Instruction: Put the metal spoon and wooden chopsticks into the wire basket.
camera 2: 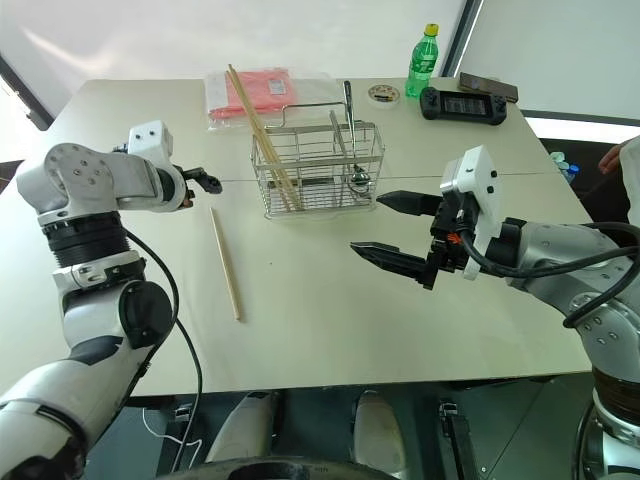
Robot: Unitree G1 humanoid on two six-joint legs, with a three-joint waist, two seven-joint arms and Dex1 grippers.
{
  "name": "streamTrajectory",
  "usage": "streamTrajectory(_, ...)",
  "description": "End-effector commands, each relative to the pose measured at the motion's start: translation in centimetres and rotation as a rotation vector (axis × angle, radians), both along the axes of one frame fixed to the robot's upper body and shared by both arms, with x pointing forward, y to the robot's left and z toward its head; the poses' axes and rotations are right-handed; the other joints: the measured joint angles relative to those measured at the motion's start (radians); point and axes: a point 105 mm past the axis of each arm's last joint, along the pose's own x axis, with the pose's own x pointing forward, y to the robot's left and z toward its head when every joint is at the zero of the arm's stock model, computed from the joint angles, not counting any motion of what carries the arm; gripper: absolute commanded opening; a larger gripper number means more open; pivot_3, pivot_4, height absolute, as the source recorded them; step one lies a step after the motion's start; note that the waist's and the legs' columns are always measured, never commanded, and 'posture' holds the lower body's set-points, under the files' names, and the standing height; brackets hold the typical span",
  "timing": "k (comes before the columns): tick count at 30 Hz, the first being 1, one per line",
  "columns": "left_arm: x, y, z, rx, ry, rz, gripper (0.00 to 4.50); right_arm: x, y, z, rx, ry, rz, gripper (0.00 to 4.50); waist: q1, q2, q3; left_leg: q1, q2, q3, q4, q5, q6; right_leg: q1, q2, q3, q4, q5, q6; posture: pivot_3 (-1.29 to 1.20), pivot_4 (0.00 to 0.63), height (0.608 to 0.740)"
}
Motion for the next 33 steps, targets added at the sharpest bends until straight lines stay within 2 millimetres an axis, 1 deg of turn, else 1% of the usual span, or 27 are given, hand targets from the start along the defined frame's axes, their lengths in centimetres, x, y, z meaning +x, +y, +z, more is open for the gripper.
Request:
streamTrajectory(1,-0.1,0.0,-0.7,0.000,0.036,0.019,4.45,-0.4,0.3,0.9,0.017,-0.046,0.010,4.50,0.001,0.000,0.000,0.000,0.000,0.000,0.000,0.000,0.000,0.000,0.000,0.000,0.000,0.000,0.000,0.00,0.150,0.721)
streamTrajectory(4,-0.2,-0.6,-1.7,0.000,0.078,-0.001,4.45,-0.5,0.3,1.0,0.022,-0.048,0.006,4.50,0.004,0.000,0.000,0.000,0.000,0.000,0.001,0.000,0.000,0.001,0.000,0.000,-0.001,0.000,0.000,0.00,0.150,0.721)
streamTrajectory(10,-0.1,-2.4,-3.3,-0.004,0.161,-0.074,4.45,-0.6,0.5,1.0,0.036,-0.051,0.000,4.50,0.003,0.000,0.000,0.000,0.000,0.000,0.000,0.000,0.000,0.001,0.000,0.000,-0.001,0.000,0.000,0.00,0.150,0.721)
streamTrajectory(15,-0.3,-2.9,-4.5,-0.003,0.220,-0.090,4.45,-0.9,0.4,0.7,0.033,-0.037,0.001,4.50,0.004,0.001,-0.001,0.000,0.000,0.000,0.001,0.000,0.000,0.001,0.000,0.000,-0.001,0.000,0.000,0.00,0.150,0.721)
streamTrajectory(18,-0.3,-3.1,-4.5,-0.014,0.226,-0.094,3.66,-1.0,0.2,0.5,0.025,-0.032,-0.002,4.50,0.005,0.001,-0.001,0.000,0.000,0.000,0.001,0.000,0.000,0.002,0.000,0.000,-0.001,0.000,0.000,0.00,0.150,0.721)
streamTrajectory(25,-0.1,-3.2,-4.2,-0.047,0.227,-0.081,0.06,-1.1,-0.1,0.4,0.015,-0.026,-0.010,4.50,0.024,0.001,-0.001,0.000,-0.001,0.000,0.001,0.000,0.000,0.002,0.000,0.000,-0.002,0.000,0.000,0.00,0.150,0.721)
streamTrajectory(30,-0.1,-2.4,-4.0,-0.077,0.220,-0.045,0.02,-1.1,-0.1,0.3,0.016,-0.022,-0.007,4.50,0.024,0.001,-0.001,0.000,-0.001,0.000,0.001,0.000,0.000,0.002,-0.001,0.000,-0.002,0.000,0.000,0.00,0.150,0.721)
streamTrajectory(33,0.1,-0.9,-2.9,-0.099,0.179,0.007,0.02,-1.0,-0.1,0.3,0.015,-0.021,-0.004,4.50,0.023,0.001,-0.001,0.000,-0.001,0.000,0.001,0.000,0.000,0.002,-0.001,0.000,-0.002,0.000,0.000,0.00,0.150,0.721)
